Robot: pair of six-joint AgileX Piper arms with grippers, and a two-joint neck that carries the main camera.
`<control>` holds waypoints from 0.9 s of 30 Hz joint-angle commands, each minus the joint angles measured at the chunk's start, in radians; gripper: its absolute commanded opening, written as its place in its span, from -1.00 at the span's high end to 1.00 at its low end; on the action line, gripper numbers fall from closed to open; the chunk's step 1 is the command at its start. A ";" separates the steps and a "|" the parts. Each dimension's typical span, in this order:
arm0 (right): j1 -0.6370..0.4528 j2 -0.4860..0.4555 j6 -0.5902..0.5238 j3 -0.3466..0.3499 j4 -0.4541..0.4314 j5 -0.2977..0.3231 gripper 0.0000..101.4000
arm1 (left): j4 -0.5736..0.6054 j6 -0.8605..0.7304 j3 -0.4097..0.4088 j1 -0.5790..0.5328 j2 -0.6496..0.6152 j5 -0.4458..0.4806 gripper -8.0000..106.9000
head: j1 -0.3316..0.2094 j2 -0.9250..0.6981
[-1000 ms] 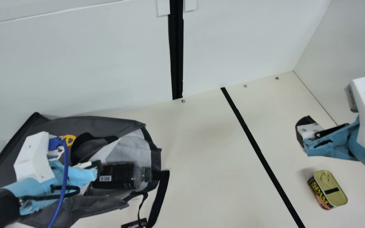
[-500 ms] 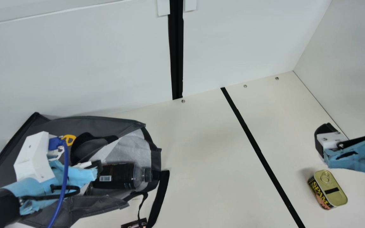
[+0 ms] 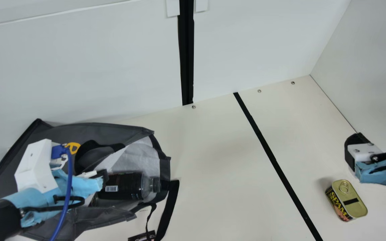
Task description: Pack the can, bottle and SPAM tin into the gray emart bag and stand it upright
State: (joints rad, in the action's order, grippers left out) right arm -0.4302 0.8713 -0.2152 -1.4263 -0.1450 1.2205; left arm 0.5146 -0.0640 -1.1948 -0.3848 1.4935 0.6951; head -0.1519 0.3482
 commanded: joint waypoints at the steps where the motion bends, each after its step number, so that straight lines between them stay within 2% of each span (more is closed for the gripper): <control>1: -0.017 -0.001 -0.009 -0.001 0.017 -0.001 -0.87 | 0.000 0.000 0.000 0.000 0.000 0.000 1.00 | -0.023 0.001; 10: -0.061 -0.006 -0.034 0.007 0.065 -0.001 -0.87 | 0.000 0.000 0.000 0.000 0.000 0.000 1.00 | -0.023 0.001; 27: -0.116 -0.015 -0.056 0.056 0.096 -0.001 -0.87 | 0.000 0.000 0.000 0.000 0.000 0.000 1.00 | -0.023 0.001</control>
State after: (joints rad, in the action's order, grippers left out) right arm -0.5426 0.8564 -0.2718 -1.3720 -0.0522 1.2200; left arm 0.5146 -0.0640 -1.1948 -0.3848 1.4935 0.6951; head -0.1519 0.3467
